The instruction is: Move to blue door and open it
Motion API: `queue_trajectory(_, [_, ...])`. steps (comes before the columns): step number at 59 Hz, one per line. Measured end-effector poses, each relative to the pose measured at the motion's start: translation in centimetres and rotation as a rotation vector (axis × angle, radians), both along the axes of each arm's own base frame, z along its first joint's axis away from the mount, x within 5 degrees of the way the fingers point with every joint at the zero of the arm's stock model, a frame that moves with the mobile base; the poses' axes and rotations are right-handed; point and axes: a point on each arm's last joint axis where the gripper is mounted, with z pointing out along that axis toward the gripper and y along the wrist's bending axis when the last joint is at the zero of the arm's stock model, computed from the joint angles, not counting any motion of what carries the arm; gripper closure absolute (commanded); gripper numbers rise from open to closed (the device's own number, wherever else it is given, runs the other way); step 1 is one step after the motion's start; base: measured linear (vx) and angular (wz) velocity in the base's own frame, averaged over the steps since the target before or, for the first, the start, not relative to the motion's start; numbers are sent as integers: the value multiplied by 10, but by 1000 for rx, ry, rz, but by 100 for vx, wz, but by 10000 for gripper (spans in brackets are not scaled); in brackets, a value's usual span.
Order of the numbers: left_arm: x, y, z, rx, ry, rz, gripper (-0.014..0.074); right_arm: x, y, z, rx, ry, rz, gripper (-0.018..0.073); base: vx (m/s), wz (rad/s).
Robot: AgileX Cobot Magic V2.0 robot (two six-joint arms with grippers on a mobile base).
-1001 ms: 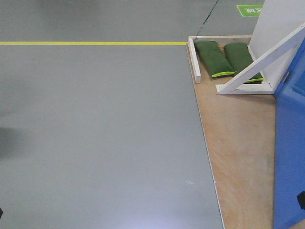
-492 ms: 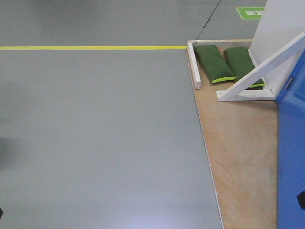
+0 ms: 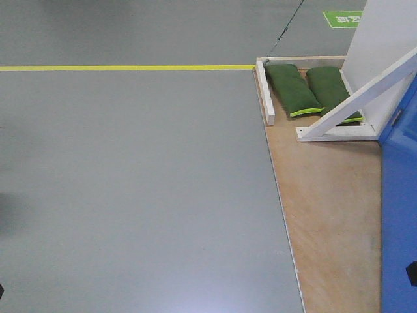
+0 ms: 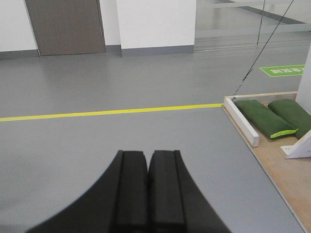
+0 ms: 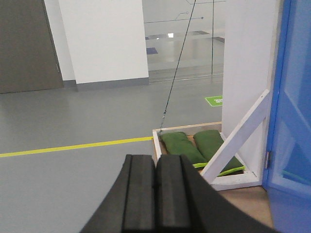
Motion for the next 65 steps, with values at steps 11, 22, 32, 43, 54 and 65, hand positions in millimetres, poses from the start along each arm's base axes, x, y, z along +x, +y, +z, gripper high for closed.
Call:
queue_trajectory(11, [0, 0, 0, 0, 0, 0, 524, 0, 0, 0, 0, 0, 0, 548, 0, 0])
queue_trajectory(22, [0, 0, 0, 0, 0, 0, 524, 0, 0, 0, 0, 0, 0, 548, 0, 0])
queue_trajectory(32, [0, 0, 0, 0, 0, 0, 524, 0, 0, 0, 1, 8, -1, 548, 0, 0])
queue_trajectory(43, [0, 0, 0, 0, 0, 0, 524, 0, -1, 44, 2, 26, -9, 548, 0, 0])
queue_trajectory(54, [0, 0, 0, 0, 0, 0, 524, 14, -2, 111, 2, -11, -9, 548, 0, 0])
queue_trajectory(65, [0, 0, 0, 0, 0, 0, 524, 37, -3, 164, -1, -54, -10, 548, 0, 0])
